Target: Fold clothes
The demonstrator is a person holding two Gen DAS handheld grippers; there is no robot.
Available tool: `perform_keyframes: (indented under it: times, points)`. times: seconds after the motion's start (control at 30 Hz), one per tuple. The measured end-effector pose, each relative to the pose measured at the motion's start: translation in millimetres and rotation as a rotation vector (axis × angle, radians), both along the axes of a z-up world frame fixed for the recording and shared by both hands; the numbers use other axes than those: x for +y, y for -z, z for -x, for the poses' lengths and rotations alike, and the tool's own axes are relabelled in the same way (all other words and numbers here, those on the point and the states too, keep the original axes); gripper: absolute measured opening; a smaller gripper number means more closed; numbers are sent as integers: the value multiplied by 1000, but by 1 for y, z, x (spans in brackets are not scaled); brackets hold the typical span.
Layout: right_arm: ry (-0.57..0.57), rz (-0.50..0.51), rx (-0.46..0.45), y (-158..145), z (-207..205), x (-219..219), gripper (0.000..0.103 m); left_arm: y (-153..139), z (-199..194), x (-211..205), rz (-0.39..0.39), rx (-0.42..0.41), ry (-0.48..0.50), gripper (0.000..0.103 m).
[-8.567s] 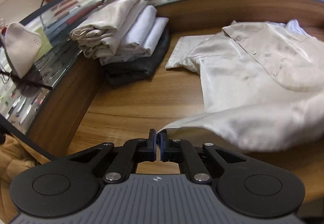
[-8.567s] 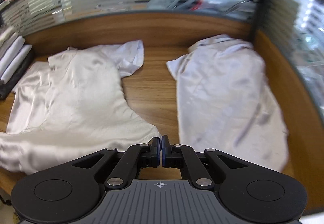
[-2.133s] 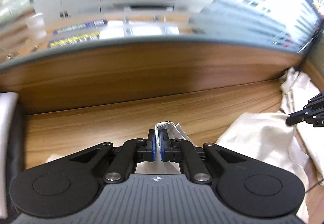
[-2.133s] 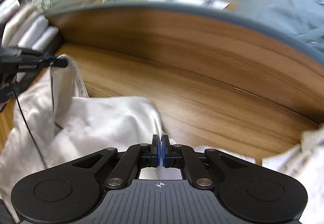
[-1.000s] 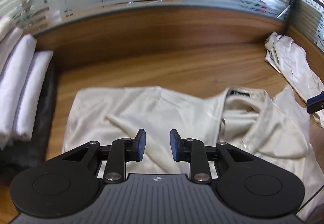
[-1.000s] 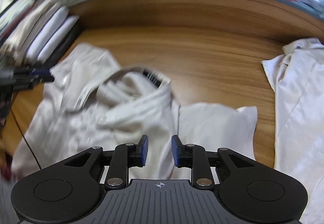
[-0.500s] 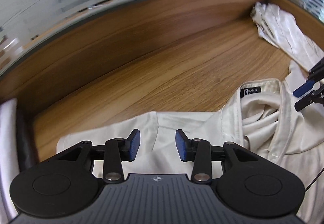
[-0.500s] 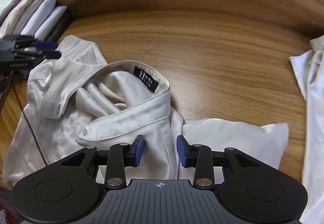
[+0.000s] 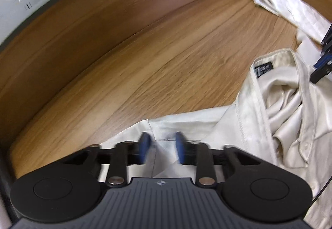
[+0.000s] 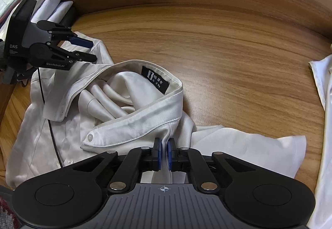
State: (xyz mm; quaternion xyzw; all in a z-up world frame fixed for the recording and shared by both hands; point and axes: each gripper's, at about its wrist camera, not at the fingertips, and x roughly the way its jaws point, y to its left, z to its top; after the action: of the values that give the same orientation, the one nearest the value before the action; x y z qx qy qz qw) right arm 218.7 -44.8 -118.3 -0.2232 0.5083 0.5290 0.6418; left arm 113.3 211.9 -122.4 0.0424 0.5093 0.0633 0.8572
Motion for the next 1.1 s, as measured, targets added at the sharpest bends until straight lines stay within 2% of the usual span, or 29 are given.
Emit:
perform_keyframes:
  times: [0.1, 0.2, 0.33, 0.47, 0.63, 0.83, 1.0, 1.07, 1.1]
  points:
    - [-19, 5, -50, -6, -1, 4, 5, 0, 3, -2, -40, -39, -42, 3]
    - [-51, 1, -127, -16, -3, 12, 5, -10, 6, 9, -44, -107, -159, 3]
    - [-100, -29, -276, -36, -15, 30, 4, -31, 7, 41, -8, -188, -350, 3]
    - [-139, -80, -400, -52, -37, 61, 4, -41, 4, 71, 45, -230, -495, 3]
    - [-191, -106, -532, -46, -67, 115, 4, -38, -4, 100, 94, -249, -648, 3]
    - [-224, -59, -554, -6, -92, 162, 3, -21, -18, 117, 64, -217, -730, 3]
    - [-148, -41, -521, 9, -117, 174, 3, -1, -2, 132, 99, -203, -787, 5]
    - [-121, -53, -497, 2, -121, 172, 4, -3, 4, 134, 134, -216, -799, 15]
    - [-108, -58, -485, -1, -123, 171, 4, -6, 7, 134, 140, -230, -800, 32]
